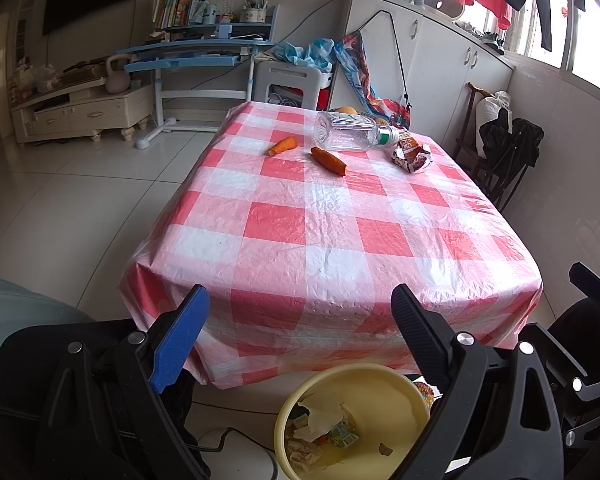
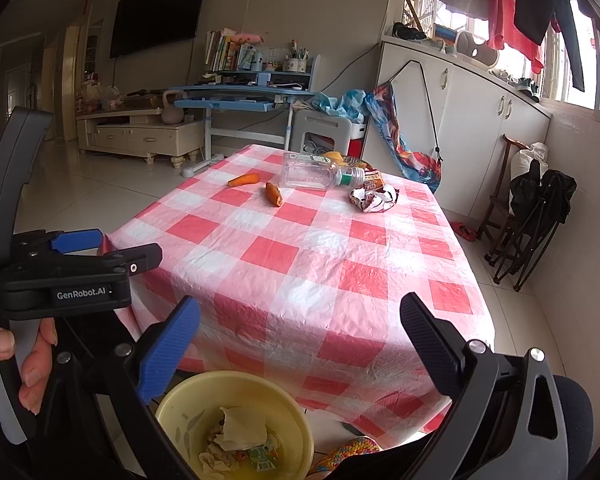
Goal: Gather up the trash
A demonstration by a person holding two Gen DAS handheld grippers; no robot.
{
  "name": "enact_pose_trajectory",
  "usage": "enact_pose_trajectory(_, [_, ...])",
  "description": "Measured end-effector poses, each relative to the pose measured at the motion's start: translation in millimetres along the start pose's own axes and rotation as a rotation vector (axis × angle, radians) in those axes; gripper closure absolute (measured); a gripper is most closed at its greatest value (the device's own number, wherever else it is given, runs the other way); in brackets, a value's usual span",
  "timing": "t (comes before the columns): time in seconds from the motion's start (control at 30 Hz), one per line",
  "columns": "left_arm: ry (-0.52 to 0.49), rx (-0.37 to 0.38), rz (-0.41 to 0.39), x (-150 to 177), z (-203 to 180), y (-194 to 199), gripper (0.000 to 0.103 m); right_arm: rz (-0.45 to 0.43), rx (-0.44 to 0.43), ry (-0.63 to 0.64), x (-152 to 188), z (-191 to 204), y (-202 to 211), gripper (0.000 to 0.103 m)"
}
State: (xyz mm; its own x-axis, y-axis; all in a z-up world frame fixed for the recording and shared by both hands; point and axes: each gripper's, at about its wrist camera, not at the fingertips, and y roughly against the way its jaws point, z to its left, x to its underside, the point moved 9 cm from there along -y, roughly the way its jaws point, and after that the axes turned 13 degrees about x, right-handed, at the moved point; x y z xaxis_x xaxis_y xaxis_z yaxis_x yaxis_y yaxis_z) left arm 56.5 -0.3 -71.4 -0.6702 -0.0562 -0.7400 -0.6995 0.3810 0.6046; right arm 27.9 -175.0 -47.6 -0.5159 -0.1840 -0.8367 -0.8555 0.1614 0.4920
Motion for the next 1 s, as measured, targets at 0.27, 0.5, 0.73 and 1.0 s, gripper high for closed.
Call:
enact_pose_trajectory(0.27, [-0.001, 0.000, 0.000, 0.0, 0.0, -0.1, 0.014, 0.001, -0.001, 0.001, 0.2, 0.6, -0.2, 0.007])
enact_pose_trajectory(0.5, [-0.001, 0.000, 0.000, 0.0, -0.2, -0.1, 0.014, 0.002, -0.003, 0.005, 1.3, 1.7, -0.7, 0.007])
enact_pose_trajectory(0.73, [-0.001, -0.001, 0.000, -0.1, -0.3, -0.2, 0.014, 0.002, -0.003, 0.005, 1.1, 1.8, -0.6, 0.007])
enact_pose_trajectory(1.0, [-0.001, -0.001, 0.000, -0.2, -0.3, -0.2, 0.014, 0.003, -0.004, 0.007, 1.8, 2.2, -0.6, 0.007])
